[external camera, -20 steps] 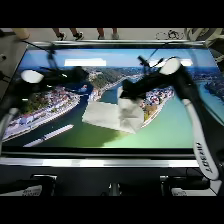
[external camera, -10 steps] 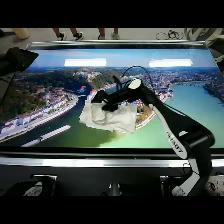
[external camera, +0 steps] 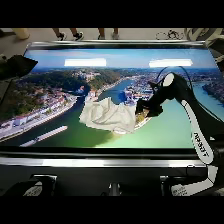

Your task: Fold the shirts.

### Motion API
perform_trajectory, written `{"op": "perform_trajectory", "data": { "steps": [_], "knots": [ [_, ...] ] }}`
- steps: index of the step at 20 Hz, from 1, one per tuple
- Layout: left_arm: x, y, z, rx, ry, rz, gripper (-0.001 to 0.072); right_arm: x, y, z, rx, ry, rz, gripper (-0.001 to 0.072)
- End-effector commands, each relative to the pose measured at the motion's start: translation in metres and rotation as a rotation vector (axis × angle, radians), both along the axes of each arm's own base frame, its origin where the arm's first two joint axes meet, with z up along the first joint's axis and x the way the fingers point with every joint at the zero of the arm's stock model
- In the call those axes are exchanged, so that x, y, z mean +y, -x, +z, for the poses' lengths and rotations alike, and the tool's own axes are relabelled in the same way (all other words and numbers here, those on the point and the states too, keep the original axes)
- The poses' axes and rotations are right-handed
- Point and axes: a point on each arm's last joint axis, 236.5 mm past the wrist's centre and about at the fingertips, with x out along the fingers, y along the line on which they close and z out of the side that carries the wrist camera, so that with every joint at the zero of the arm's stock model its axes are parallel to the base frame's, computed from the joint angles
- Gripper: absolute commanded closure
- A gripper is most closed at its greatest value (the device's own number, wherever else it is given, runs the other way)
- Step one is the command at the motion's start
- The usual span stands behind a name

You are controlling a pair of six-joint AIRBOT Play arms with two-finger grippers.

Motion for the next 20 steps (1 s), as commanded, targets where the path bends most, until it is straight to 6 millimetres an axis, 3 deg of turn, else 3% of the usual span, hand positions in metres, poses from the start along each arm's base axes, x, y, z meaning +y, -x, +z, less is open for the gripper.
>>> {"op": "perform_trajectory", "data": {
  "steps": [1, 3, 5, 7, 9, 11, 13, 14, 15, 17, 20],
  "knots": [
    [-0.003, 0.005, -0.009, 0.037, -0.011, -0.022, 0.0682, 0.027, 0.006, -0.041, 0.028, -0.109, -0.122, 0.0118],
    [-0.004, 0.007, -0.011, 0.046, -0.012, -0.03, 0.0681, 0.041, -0.007, -0.052, -0.007, -0.133, -0.17, 0.0138],
    [-0.004, 0.007, -0.011, 0.046, -0.012, -0.03, 0.0682, 0.059, -0.01, -0.056, 0.007, -0.185, -0.205, 0.0221],
    [-0.004, 0.007, -0.011, 0.046, -0.012, -0.03, 0.0682, 0.075, -0.019, -0.045, -0.023, -0.262, -0.203, 0.0684],
    [-0.004, 0.007, -0.011, 0.046, -0.012, -0.03, 0.0682, 0.082, -0.038, -0.004, -0.129, -0.379, -0.119, 0.0688],
    [-0.004, 0.007, -0.011, 0.046, -0.012, -0.03, 0.0681, 0.06, -0.069, 0.052, -0.244, -0.414, -0.091, 0.0689],
    [-0.004, 0.007, -0.011, 0.046, -0.012, -0.029, 0.0682, 0.016, -0.104, 0.117, -0.365, -0.429, -0.15, 0.0689],
    [-0.004, 0.006, -0.011, 0.046, -0.012, -0.029, 0.0682, -0.015, -0.119, 0.145, -0.437, -0.414, -0.179, 0.069],
    [-0.004, 0.006, -0.011, 0.044, -0.012, -0.028, 0.0682, -0.05, -0.129, 0.161, -0.48, -0.372, -0.219, 0.069],
    [-0.004, 0.006, -0.011, 0.044, -0.01, -0.027, 0.0681, -0.129, -0.136, 0.17, -0.517, -0.253, -0.328, 0.069],
    [-0.004, 0.006, -0.011, 0.046, -0.008, -0.026, 0.0682, -0.242, -0.115, 0.153, -0.489, -0.103, -0.49, 0.069]
  ]
}}
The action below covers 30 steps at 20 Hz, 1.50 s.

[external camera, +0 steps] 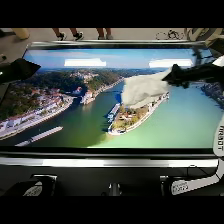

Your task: Fold the shirts.

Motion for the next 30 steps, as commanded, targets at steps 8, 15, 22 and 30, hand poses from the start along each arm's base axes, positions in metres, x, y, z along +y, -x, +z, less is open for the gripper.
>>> {"op": "perform_trajectory", "data": {
  "steps": [8, 15, 22, 30],
  "knots": [
    [0.0, 0.0, 0.0, 0.0, 0.0, 0.001, 0.0682, -0.292, 0.178, -0.058, 0.489, 0.259, -0.606, 0.069],
    [0.0, 0.0, 0.0, 0.0, -0.001, 0.0, 0.0682, -0.244, 0.267, -0.14, 0.8, 0.218, -0.728, 0.069],
    [0.0, 0.0, 0.0, 0.0, -0.001, 0.0, 0.0682, -0.209, 0.353, -0.173, 1.001, 0.324, -0.786, 0.069],
    [0.0, 0.0, 0.0, -0.004, -0.006, -0.003, 0.0681, -0.209, 0.368, -0.174, 1.007, 0.388, -0.706, 0.0008]
  ]
}}
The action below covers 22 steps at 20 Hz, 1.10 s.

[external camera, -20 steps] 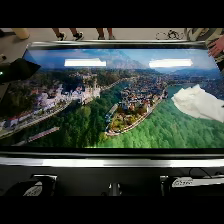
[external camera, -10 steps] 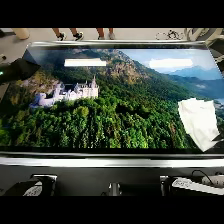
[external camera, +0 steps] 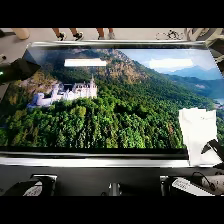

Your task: Fold the shirts.

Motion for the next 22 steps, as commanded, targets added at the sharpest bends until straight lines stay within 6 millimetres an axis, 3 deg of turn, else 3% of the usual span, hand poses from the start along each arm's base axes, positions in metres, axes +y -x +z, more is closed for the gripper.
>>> {"op": "perform_trajectory", "data": {
  "steps": [1, 2, 4, 5, 7, 8, 10, 12, 13, 14, 16, 18, 22],
  "knots": [
    [0.0, -0.001, -0.001, -0.003, -0.009, -0.005, 0.0682, -0.015, 0.001, 0.016, 0.009, 0.037, 0.059, 0.0008],
    [0.0, -0.001, -0.002, -0.002, -0.009, -0.005, 0.0682, -0.027, -0.01, 0.029, -0.019, 0.071, 0.057, 0.0007],
    [0.0, -0.003, -0.005, 0.007, -0.009, -0.005, 0.0683, -0.058, -0.048, 0.069, -0.153, 0.165, 0.102, 0.0008],
    [0.001, -0.005, -0.009, 0.015, -0.009, -0.005, 0.0683, -0.07, -0.077, 0.093, -0.257, 0.214, 0.146, 0.0009],
    [0.0, -0.011, -0.025, 0.047, -0.048, -0.013, 0.0684, -0.076, -0.156, 0.151, -0.502, 0.337, 0.317, 0.0013],
    [0.001, -0.015, -0.041, 0.073, -0.128, -0.022, 0.0686, -0.063, -0.197, 0.177, -0.612, 0.386, 0.425, 0.0013],
    [0.018, -0.027, -0.076, 0.17, -0.335, 0.035, 0.0686, -0.004, -0.274, 0.218, -0.781, 0.462, 0.652, 0.0015],
    [0.045, -0.032, -0.105, 0.303, -0.602, 0.113, 0.0685, 0.081, -0.316, 0.22, -0.837, 0.437, 0.824, 0.0016],
    [0.051, -0.029, -0.117, 0.369, -0.733, 0.105, 0.0682, 0.124, -0.321, 0.207, -0.791, 0.409, 0.921, 0.0017],
    [0.047, -0.022, -0.133, 0.442, -0.807, 0.072, 0.0613, 0.158, -0.318, 0.188, -0.715, 0.38, 0.997, 0.0017],
    [0.035, 0.003, -0.172, 0.615, -0.838, 0.015, -0.0013, 0.202, -0.301, 0.152, -0.587, 0.266, 1.034, 0.0006],
    [0.032, 0.011, -0.193, 0.653, -0.796, 0.03, -0.0007, 0.218, -0.287, 0.136, -0.525, 0.183, 1.032, 0.0008],
    [0.026, 0.003, -0.198, 0.602, -0.704, 0.048, -0.0007, 0.211, -0.271, 0.14, -0.47, 0.179, 1.034, 0.0012]
  ]
}}
